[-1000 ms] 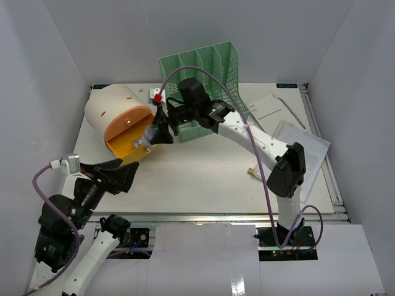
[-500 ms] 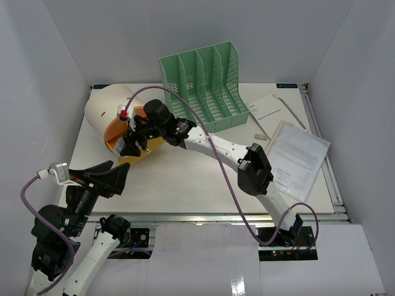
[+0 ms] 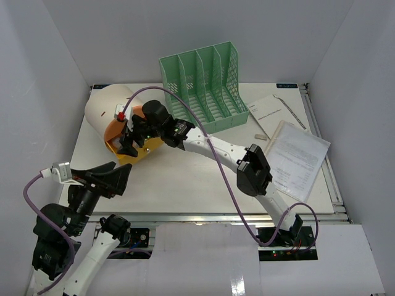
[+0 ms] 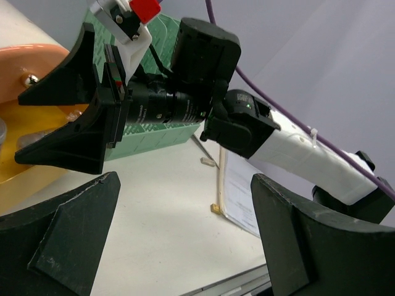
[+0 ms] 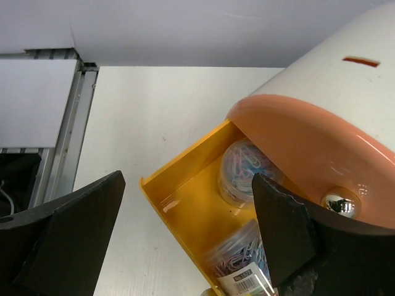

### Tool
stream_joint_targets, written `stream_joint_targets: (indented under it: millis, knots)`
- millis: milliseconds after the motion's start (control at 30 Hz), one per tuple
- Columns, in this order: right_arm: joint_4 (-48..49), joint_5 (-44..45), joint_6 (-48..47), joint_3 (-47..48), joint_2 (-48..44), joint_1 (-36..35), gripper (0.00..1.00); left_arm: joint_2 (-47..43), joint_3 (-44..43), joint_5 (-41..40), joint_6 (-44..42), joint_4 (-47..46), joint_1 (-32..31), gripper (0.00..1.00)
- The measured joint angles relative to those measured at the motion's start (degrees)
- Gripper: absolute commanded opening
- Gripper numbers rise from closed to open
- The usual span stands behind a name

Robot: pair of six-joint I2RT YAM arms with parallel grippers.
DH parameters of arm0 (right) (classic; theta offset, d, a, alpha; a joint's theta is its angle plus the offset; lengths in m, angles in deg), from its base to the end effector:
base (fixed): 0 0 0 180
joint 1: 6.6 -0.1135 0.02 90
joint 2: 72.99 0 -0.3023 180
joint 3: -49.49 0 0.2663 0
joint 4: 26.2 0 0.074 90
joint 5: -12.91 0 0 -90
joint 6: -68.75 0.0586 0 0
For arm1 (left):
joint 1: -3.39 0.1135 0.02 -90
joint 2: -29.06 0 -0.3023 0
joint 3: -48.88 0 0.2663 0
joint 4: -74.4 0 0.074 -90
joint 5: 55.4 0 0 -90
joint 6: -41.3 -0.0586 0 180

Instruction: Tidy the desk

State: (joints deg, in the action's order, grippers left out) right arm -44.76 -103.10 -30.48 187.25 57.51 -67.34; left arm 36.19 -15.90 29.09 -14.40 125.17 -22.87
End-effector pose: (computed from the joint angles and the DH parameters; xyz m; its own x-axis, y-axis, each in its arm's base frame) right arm 0.2731 0.5401 0.3522 0.0649 -0.1790 -0.9817 -0.9967 0.0359 -0.0725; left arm -0.0030 0.0077 0.3918 -0.1113 -0.5706 -0.8137 0.3537 0.7424 -0.5690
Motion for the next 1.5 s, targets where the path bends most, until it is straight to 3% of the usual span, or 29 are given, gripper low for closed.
stream_joint_targets:
  millis: [67, 200, 333, 433, 533, 700, 867, 933, 967, 1000, 1033, 1200, 1500]
  knots:
    - [-1.8, -2.2, -2.3, -0.5, -1.1, 0.5, 0.93, 0.3, 0.7, 1.4, 0.0, -0.1, 0.0, 0.98]
    - [-5.1, -10.1, -6.9, -6.7, -8.8, 4.0, 0.69, 4.8, 3.2, 6.8, -0.7, -0.6, 0.0, 0.96]
    - [-5.3, -18.3, -10.7, -23.6, -23.8, 14.1, 0.26, 14.0, 6.2, 13.1, -2.6, -3.3, 0.0, 0.55]
    - [-4.3, -20.0, -13.1, -38.4, -35.3, 24.3, 0.19, 23.6, 7.3, 16.2, -5.3, -4.7, 0.0, 0.36]
    - [-5.3, -19.8, -16.3, -54.6, -46.0, 30.8, 0.18, 35.9, 6.3, 18.3, -10.4, -6.0, 0.0, 0.33]
    - [-8.3, -22.0, -20.9, -73.1, -56.0, 33.4, 0.20, 56.2, 2.4, 17.9, -22.3, -5.7, -0.5, 0.37]
    - [-8.5, -24.8, -22.6, -76.8, -59.0, 39.6, 0.22, 66.0, 0.5, 12.7, -35.9, -4.9, -1.0, 0.47]
    - [-7.8, -25.7, -22.7, -76.8, -59.5, 41.4, 0.22, 67.5, 0.1, 8.3, -40.8, -4.9, -1.2, 0.60]
    - [-7.6, -26.1, -22.8, -76.8, -59.6, 41.9, 0.22, 68.2, -0.2, 5.4, -42.8, -5.3, -1.3, 0.71]
    - [-7.4, -26.6, -22.9, -76.8, -59.7, 42.2, 0.22, 68.7, -0.4, 2.2, -44.7, -5.7, -1.4, 0.89]
    - [-7.4, -26.9, -22.9, -76.8, -59.7, 42.2, 0.22, 69.2, -0.7, -0.6, -46.3, -6.6, -1.5, 0.97]
    - [-7.4, -28.4, -23.0, -76.9, -59.7, 42.5, 0.23, 71.4, -1.1, -11.8, -53.2, -11.3, -0.5, 0.98]
    - [-6.9, -30.6, -23.2, -77.7, -60.9, 45.4, 0.23, 79.7, -8.2, -17.0, -57.5, -16.2, 3.9, 0.98]
